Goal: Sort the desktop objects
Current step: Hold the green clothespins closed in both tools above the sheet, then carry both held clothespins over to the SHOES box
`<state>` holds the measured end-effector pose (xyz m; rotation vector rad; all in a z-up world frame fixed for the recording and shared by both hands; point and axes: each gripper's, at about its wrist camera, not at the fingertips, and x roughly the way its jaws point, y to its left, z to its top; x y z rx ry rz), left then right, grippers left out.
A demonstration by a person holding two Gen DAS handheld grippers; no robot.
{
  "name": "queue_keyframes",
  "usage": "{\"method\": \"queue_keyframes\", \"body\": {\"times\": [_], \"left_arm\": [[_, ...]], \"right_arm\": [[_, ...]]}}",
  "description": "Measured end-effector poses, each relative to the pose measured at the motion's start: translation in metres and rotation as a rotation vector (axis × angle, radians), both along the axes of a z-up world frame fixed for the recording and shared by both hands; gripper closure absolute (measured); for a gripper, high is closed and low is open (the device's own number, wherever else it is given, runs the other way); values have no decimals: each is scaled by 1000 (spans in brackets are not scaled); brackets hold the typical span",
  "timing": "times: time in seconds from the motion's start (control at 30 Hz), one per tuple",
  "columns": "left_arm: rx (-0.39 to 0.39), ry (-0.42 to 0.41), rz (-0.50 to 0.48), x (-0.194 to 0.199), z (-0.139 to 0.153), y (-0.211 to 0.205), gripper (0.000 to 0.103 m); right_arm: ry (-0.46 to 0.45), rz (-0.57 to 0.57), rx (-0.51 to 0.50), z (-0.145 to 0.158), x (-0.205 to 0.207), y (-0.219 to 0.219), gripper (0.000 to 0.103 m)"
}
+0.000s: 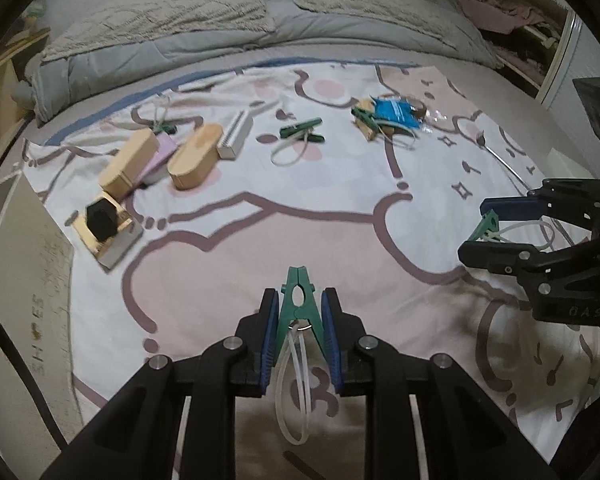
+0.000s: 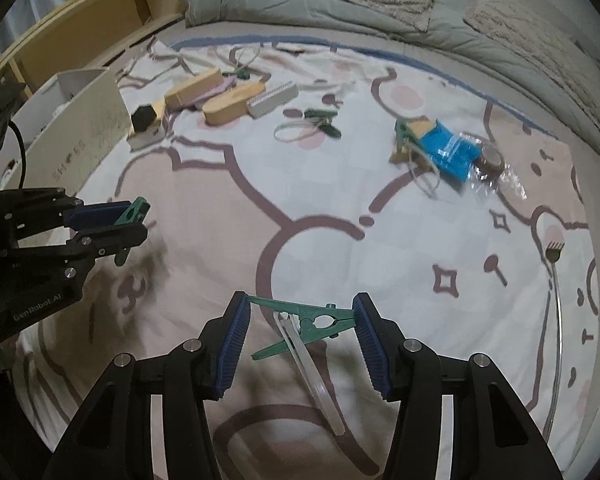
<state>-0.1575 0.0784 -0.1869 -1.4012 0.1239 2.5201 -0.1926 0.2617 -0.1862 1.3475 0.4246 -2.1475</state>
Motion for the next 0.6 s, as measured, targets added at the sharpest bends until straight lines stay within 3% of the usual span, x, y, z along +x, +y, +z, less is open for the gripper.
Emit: {"method": "queue_keyframes", "body": {"times": [0.6], "left_arm": [[12, 166, 81, 2, 59, -38, 81]], "right_arm": [[109, -31, -139, 51, -5, -13, 49]]}}
